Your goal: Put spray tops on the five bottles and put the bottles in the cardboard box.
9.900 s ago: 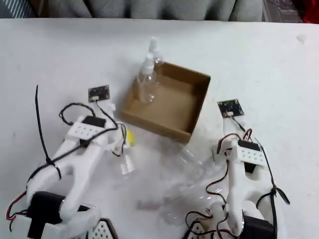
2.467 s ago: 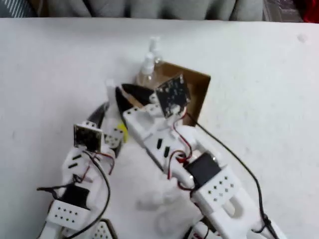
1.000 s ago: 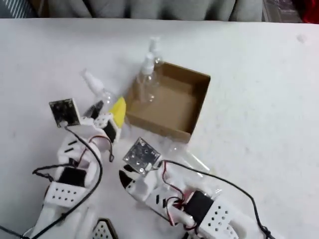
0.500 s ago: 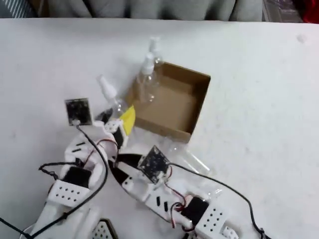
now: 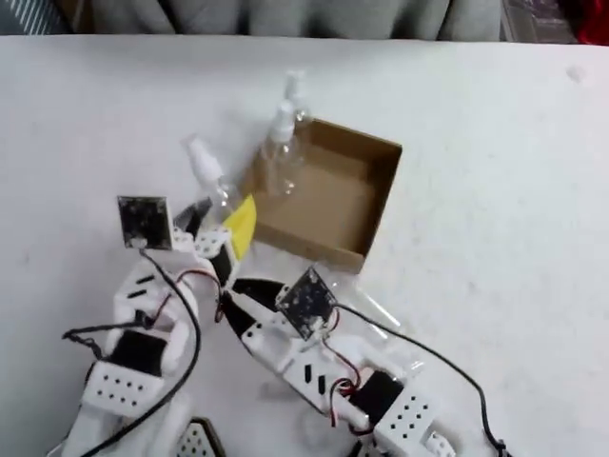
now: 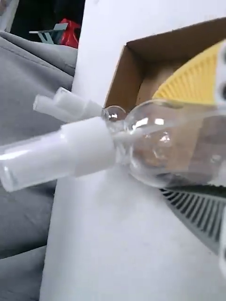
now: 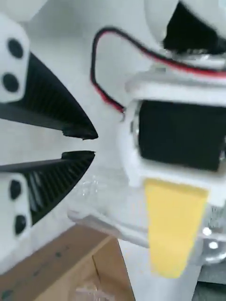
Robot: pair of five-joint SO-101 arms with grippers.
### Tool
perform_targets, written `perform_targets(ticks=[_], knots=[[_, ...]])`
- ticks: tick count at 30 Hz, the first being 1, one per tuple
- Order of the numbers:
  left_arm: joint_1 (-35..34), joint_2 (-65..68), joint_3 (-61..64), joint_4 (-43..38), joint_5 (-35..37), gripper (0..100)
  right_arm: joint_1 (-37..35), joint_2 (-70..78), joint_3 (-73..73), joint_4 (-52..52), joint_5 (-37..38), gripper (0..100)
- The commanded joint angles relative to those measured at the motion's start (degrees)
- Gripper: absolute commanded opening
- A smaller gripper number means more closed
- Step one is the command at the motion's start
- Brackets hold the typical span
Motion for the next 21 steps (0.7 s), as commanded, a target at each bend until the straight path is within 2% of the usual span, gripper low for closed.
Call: perform_targets(ticks=[1,8,15,21], knots=[[0.7,-8.6,-1.1,3.9,0.9,2,-0.7,-0.5,0.7,-1.2,-0.4,1.6],[7.3,-18.2,-0.7,16.0,0.4,2,-0.9,-0.4,1.0,-1.2,-0.4,1.6],[8.9,-29.0,-0.3,25.8,0.4,2,2.6,-0.7,1.1,-1.3,-0.4,1.6],[9.4,-31.5,-0.2,28.2,0.4,2,6.4,-0.7,1.1,-1.3,-0.4,1.6]])
